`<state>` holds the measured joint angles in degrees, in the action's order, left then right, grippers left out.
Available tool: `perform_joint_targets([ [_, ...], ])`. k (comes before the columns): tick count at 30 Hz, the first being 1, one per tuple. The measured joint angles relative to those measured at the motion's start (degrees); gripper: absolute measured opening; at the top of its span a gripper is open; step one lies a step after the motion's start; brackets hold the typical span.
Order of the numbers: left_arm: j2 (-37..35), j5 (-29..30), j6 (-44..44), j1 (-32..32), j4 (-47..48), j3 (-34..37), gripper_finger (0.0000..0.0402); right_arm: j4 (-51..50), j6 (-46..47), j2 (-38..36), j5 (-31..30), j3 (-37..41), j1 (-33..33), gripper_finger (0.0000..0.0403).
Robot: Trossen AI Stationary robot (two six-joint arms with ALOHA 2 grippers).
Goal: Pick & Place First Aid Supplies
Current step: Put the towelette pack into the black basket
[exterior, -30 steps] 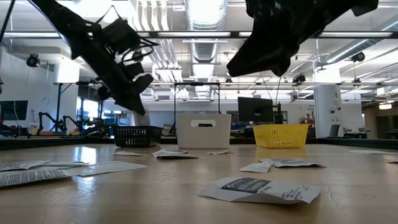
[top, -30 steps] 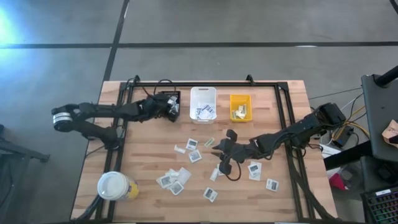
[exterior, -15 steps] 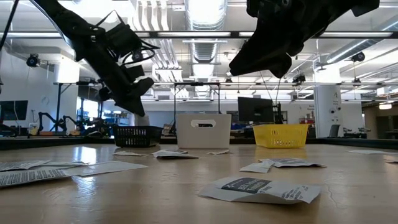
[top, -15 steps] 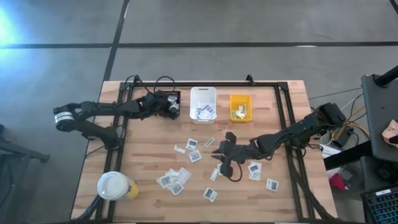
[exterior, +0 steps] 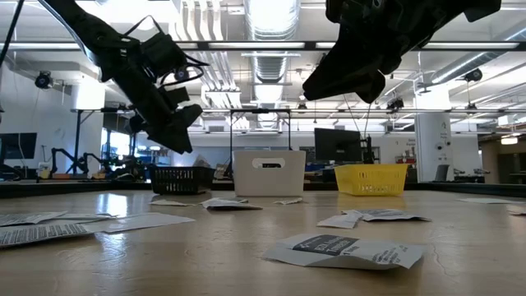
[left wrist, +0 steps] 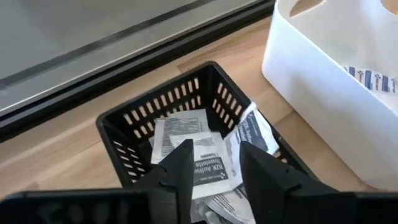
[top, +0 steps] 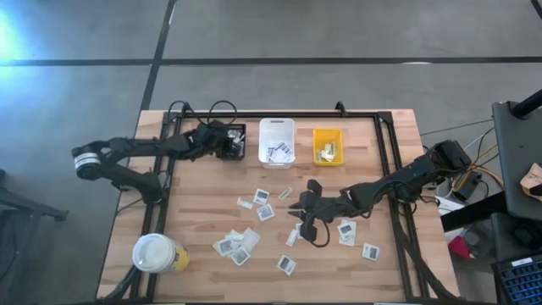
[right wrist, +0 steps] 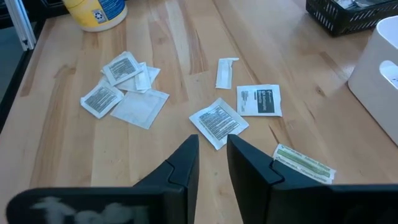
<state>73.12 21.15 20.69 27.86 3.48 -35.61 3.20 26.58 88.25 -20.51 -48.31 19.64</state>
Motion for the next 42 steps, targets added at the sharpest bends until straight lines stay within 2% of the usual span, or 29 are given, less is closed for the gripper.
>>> perform_joint_targets([
  [2, -0.32, -1.08, 0.36, 0.06, 0.11, -0.43, 0.0133, 0.0, 0.01, 0.0, 0.0, 0.0, 0.0, 0.0082],
  [7, -1.72, -12.89, -1.64, -0.01, -0.02, -2.4, 0.0136, -0.01, -0.13, 0.0, -0.02, 0.0, 0.0, 0.0073],
  [10, -2.69, -16.36, -2.7, -0.71, -0.18, -3.45, 0.0133, -0.01, -0.21, 0.0, -0.02, 0.0, 0.0, 0.0067],
  [18, -1.75, -17.02, -2.77, -2.18, -0.16, -2.95, 0.0131, -0.03, -0.2, 0.0, -0.03, 0.0, 0.0, 0.0066],
  [26, 0.59, -14.9, -1.81, -2.07, -0.15, -1.66, 0.0121, -0.02, 0.03, 0.0, -0.04, 0.0, 0.0, 0.0077],
  [32, 0.68, -9.73, -3.08, -1.35, -0.32, -1.65, 0.0113, 0.0, 0.32, 0.0, -0.04, 0.0, 0.0, 0.007],
  [38, 0.68, -9.08, -3.1, 0.29, -0.44, -1.65, 0.0107, 0.0, 0.45, 0.0, -0.04, 0.0, 0.0, 0.0064],
  [42, 0.65, -9.31, -5.95, -0.38, -3.79, -1.65, 0.0105, 0.0, 0.45, 0.0, -0.04, 0.0, 0.0, 0.0068],
])
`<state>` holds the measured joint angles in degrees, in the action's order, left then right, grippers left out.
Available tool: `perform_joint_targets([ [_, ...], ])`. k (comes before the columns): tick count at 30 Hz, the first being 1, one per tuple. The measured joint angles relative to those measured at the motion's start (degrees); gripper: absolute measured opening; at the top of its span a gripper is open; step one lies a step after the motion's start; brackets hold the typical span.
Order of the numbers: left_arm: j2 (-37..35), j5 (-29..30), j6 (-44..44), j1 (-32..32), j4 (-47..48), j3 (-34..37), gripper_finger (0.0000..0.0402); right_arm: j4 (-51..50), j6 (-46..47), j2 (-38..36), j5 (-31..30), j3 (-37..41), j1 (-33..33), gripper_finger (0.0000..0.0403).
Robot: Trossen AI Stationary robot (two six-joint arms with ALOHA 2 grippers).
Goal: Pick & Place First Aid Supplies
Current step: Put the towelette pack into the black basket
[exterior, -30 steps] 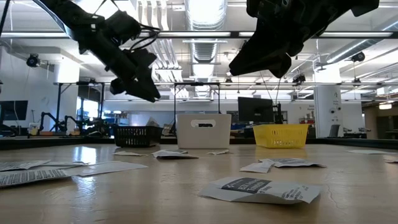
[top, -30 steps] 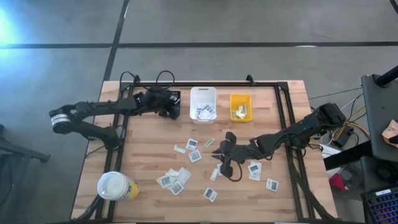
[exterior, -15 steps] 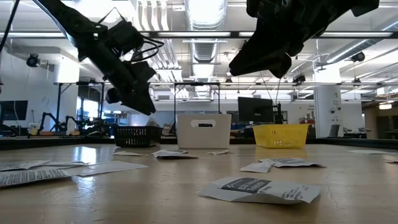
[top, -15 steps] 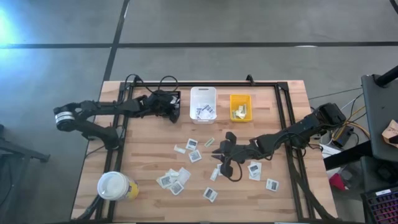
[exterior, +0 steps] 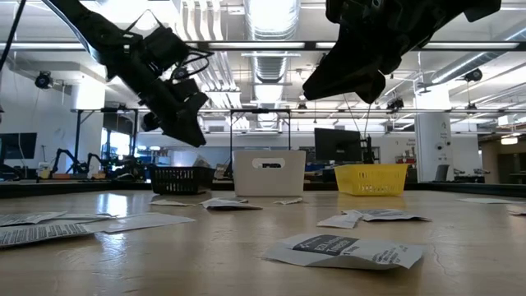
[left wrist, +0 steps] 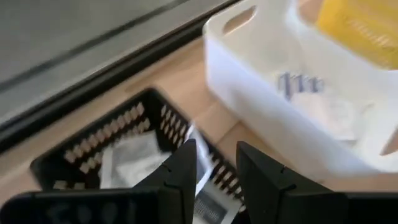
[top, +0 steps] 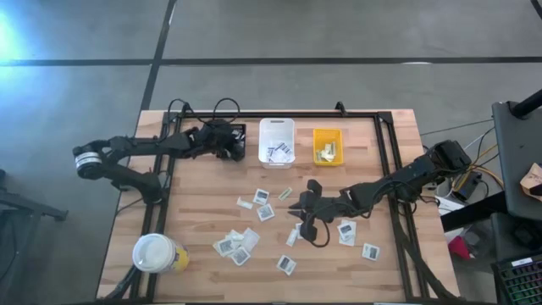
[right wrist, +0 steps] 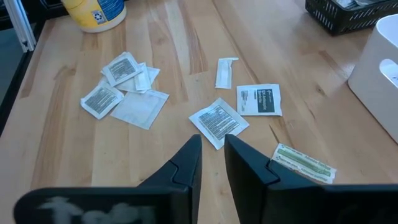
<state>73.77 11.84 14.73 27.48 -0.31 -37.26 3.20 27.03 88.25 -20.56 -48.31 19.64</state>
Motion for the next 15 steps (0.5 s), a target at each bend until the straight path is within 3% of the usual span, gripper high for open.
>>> perform_joint_targets([
  [8, 0.72, -0.34, -1.24, -0.7, 0.41, 0.03, 0.0108, 0.0, -0.17, 0.0, -0.07, 0.0, 0.0, 0.0077],
  [15, 5.39, -0.36, -1.48, -0.71, 0.11, 0.05, 0.0108, 0.02, -0.17, 0.0, -0.13, 0.0, 0.0, 0.0066],
])
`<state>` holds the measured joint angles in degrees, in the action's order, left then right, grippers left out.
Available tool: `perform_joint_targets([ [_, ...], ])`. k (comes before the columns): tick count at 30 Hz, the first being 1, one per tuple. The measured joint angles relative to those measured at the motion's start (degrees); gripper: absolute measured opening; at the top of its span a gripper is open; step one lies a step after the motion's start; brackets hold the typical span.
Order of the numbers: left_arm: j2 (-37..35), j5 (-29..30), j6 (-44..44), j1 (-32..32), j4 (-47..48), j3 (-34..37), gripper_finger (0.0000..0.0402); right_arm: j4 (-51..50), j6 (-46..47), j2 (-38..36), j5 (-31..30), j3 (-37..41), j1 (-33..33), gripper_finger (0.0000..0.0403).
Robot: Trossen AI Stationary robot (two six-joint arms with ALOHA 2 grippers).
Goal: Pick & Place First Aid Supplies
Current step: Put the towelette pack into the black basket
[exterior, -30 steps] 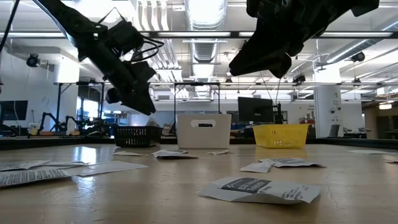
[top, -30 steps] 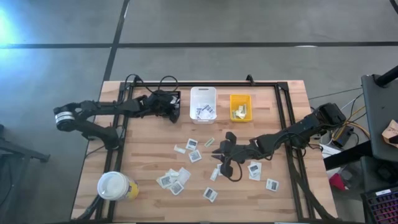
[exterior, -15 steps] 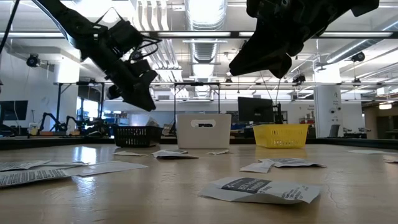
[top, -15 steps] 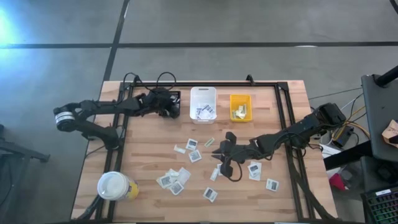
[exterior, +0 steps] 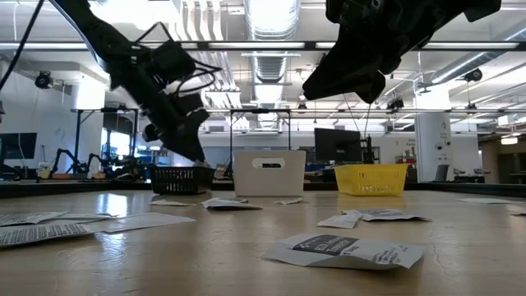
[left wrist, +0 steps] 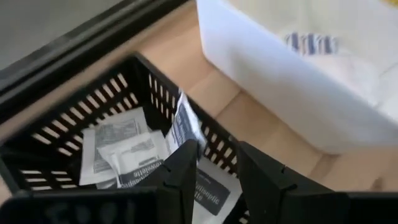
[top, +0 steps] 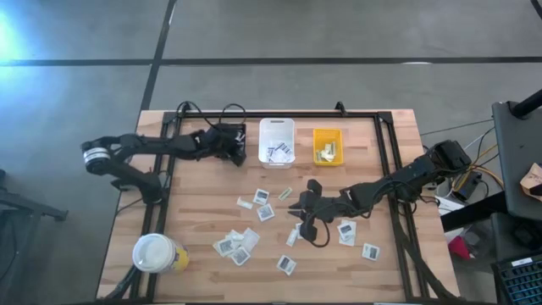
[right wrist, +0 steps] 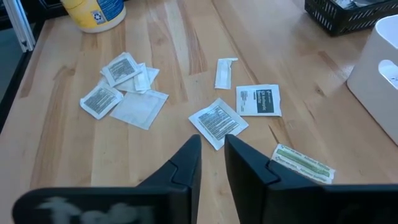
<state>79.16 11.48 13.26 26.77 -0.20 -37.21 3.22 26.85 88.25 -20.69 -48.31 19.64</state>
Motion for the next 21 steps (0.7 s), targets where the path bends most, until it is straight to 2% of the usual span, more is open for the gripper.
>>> perform_joint_targets([
  [3, 1.79, 1.85, -1.27, 0.01, -0.92, 0.0, 0.0108, 0.01, 0.17, 0.0, 0.0, 0.0, 0.0, 0.0062],
  [7, 2.14, 7.66, -1.23, 0.05, -1.17, 0.0, 0.0108, 0.02, 0.17, 0.0, 0.02, 0.0, 0.0, 0.0059],
  [17, -2.7, 16.75, -0.28, 0.27, 1.23, -0.04, 0.0108, 0.02, 0.17, 0.0, 0.04, 0.07, 0.0, 0.0066],
  [21, -3.33, 17.16, -0.16, 0.86, 3.27, -0.04, 0.0108, 0.02, 0.17, 0.0, 0.07, 0.09, 0.0, 0.0071],
])
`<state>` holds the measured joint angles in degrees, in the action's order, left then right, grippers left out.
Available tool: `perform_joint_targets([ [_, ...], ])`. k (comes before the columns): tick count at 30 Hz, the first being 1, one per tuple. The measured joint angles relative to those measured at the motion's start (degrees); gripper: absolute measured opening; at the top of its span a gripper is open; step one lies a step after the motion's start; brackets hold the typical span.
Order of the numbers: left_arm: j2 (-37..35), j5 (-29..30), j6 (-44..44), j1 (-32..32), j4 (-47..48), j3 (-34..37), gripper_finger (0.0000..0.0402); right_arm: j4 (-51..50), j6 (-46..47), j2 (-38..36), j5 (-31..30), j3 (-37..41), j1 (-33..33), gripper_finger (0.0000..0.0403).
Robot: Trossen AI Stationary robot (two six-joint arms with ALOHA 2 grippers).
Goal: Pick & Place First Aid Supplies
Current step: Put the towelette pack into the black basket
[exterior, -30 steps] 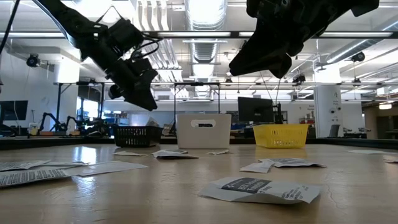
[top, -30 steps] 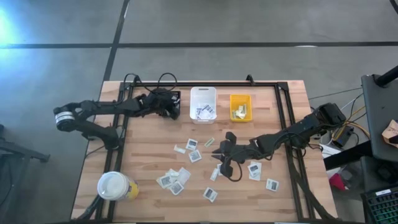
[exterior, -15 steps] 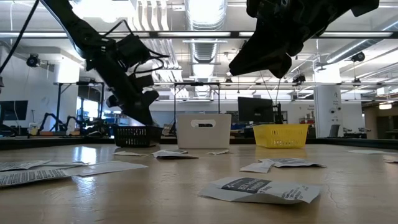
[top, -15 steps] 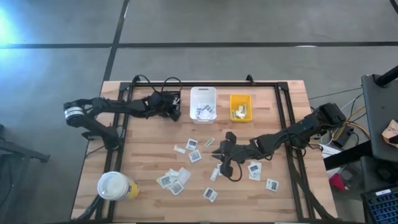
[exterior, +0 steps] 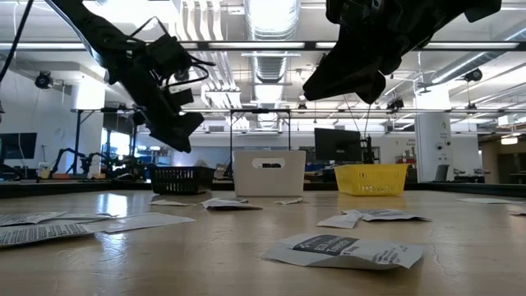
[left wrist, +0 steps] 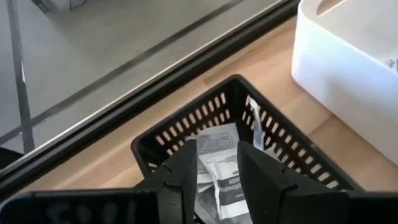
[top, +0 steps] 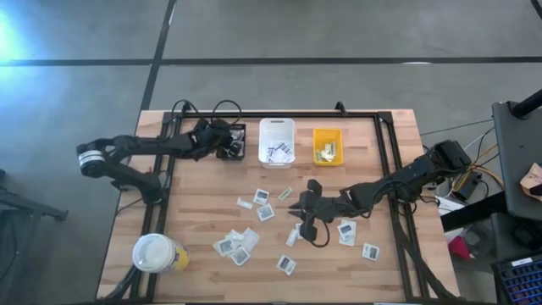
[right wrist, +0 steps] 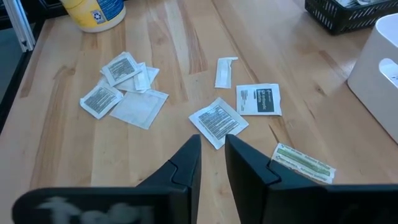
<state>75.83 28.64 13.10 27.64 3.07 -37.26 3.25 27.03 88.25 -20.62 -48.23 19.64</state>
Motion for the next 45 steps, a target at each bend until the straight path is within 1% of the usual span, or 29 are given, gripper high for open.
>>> perform_joint_targets([
  [6, -0.57, -0.64, -0.02, 0.76, 0.86, 0.0, 0.0108, 0.0, 1.44, 0.0, 0.04, 0.0, 0.0, 0.0075],
  [10, -2.59, -0.7, -2.28, -0.23, 0.56, -0.09, 0.0108, -0.02, 1.73, 0.0, 0.04, 0.0, 0.0, 0.007],
  [14, -6.15, -0.96, -5.44, -2.88, 0.74, -0.09, 0.0108, -0.03, 1.77, 0.0, 0.09, 0.01, 0.0, 0.0064],
  [20, -11.55, -5.72, -5.84, -9.59, 2.65, 0.0, 0.0108, -0.04, 1.83, 0.02, 0.52, 0.02, 0.79, 0.0059],
  [26, -13.74, -6.76, -5.84, -19.14, 4.37, 0.02, 0.0108, -0.05, 1.97, 0.01, 1.64, 0.02, 2.7, 0.0061],
  [31, -13.44, -6.8, -5.84, -27.65, 4.9, 0.02, 0.0108, -0.04, 1.99, 0.02, 1.63, 0.02, 4.53, 0.0056],
  [36, -12.35, -6.82, -4.33, -34.77, 5.26, 0.04, 0.0108, -0.04, 2.29, 0.02, 1.62, 0.02, 5.9, 0.0052],
  [40, -11.1, -6.82, -0.85, -38.94, 5.13, 0.04, 0.0108, -0.06, 2.63, 0.01, 1.62, 0.02, 6.46, 0.0052],
  [45, -8.96, -6.78, 2.1, -42.61, 4.83, 0.04, 0.0108, -0.07, 3.93, 0.02, 1.6, 0.02, 6.87, 0.0052],
])
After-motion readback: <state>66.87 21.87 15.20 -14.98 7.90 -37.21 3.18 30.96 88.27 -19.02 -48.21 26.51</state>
